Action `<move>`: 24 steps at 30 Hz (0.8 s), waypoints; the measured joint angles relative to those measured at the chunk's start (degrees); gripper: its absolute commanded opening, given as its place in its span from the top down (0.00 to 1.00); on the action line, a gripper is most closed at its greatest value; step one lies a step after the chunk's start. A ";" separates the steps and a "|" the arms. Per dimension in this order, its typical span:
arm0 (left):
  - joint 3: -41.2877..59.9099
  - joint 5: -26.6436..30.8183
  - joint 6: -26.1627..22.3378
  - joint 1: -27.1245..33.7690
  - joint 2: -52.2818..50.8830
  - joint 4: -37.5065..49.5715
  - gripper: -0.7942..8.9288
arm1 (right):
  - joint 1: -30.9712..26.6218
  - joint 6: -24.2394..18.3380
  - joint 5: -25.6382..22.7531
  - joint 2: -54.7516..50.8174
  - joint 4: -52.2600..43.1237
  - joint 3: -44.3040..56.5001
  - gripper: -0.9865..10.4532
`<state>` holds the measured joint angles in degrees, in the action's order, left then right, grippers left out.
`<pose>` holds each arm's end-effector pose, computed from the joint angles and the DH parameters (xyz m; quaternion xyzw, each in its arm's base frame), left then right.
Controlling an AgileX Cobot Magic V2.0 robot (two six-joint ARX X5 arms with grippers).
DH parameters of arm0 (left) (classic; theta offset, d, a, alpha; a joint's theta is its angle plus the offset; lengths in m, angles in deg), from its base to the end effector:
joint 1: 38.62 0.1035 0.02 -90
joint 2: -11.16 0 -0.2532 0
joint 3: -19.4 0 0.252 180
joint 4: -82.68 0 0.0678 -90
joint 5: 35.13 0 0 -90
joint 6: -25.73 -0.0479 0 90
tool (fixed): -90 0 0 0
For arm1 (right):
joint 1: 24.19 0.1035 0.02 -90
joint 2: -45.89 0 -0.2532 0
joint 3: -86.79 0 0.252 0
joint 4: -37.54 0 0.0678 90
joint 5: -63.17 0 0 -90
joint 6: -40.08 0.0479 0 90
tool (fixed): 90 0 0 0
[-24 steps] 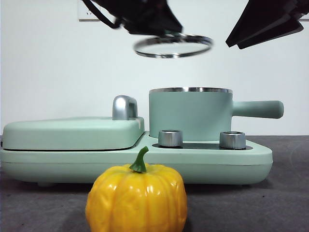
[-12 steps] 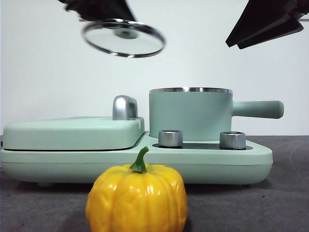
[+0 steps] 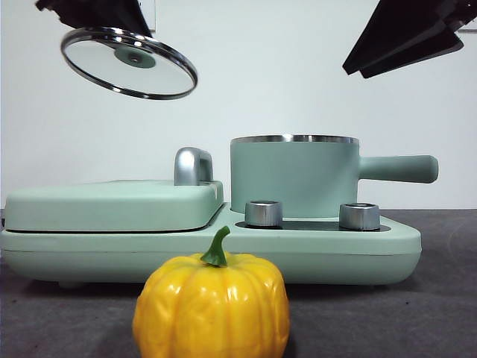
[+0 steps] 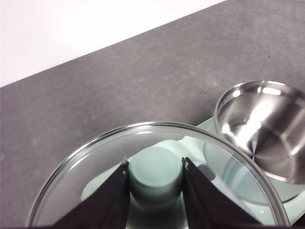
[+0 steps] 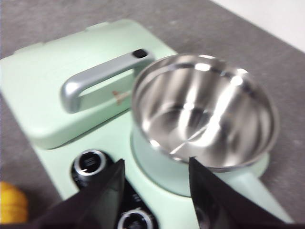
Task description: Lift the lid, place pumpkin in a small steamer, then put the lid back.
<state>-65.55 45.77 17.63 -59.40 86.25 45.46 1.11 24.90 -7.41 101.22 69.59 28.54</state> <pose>0.2828 -0.1154 0.3384 0.0903 0.2170 -0.2665 0.9347 0.1978 0.1111 0.2696 -0.1310 0.2003 0.3981 0.8855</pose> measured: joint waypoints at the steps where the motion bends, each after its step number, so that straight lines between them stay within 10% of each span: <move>1: 0.87 0.00 0.00 0.42 -0.76 -0.09 0.91 | 0.81 0.00 0.00 0.00 0.39 0.00 0.69; 24: 8.70 0.07 0.68 4.04 -11.76 -0.90 0.91 | 27.61 -2.91 -5.99 7.58 9.81 -0.07 0.57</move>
<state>-56.85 45.83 18.31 -55.35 74.49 44.56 28.71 22.00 -13.40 108.81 79.41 28.48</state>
